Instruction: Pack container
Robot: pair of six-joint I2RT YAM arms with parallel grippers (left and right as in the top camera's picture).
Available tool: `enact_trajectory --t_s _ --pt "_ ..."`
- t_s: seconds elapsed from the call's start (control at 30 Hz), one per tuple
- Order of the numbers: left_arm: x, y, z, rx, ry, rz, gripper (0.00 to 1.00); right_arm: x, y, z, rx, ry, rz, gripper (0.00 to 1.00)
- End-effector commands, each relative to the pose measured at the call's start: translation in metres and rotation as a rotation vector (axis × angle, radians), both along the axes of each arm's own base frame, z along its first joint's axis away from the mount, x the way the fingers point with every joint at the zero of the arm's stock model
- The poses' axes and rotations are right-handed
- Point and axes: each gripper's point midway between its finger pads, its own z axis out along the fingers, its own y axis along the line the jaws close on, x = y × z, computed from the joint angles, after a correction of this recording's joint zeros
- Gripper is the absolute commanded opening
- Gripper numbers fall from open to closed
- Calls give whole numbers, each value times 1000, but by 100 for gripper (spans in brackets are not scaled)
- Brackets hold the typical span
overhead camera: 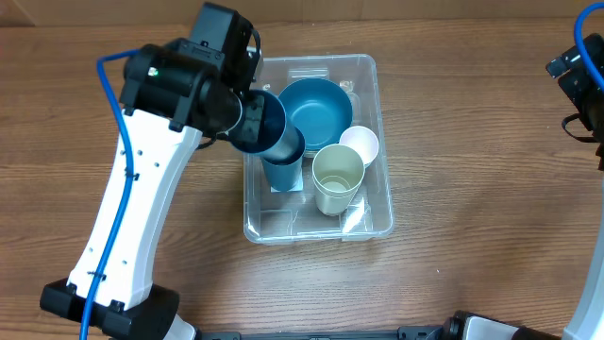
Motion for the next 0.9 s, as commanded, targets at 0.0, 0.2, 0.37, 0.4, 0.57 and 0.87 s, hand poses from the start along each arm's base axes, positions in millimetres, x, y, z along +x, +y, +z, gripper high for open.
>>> enact_trajectory --t_s 0.0,0.2,0.37,0.4,0.57,0.87 --pt "3 -7 19 -47 -58 -13 4 -1 0 6 -4 -20 -5 100" --pt "5 -7 6 -28 -23 -12 7 -1 0 6 -4 -20 -5 100" --pt "16 -11 -36 10 61 -29 8 -1 0 6 -4 -20 -5 100" --pt "19 -12 -46 19 85 -29 8 -1 0 6 -4 -20 -5 100" --pt "25 -15 -54 19 110 -11 57 -1 0 6 -4 -20 -5 100" --pt "22 92 78 -30 -205 413 100 -1 0 6 -4 -20 -5 100"
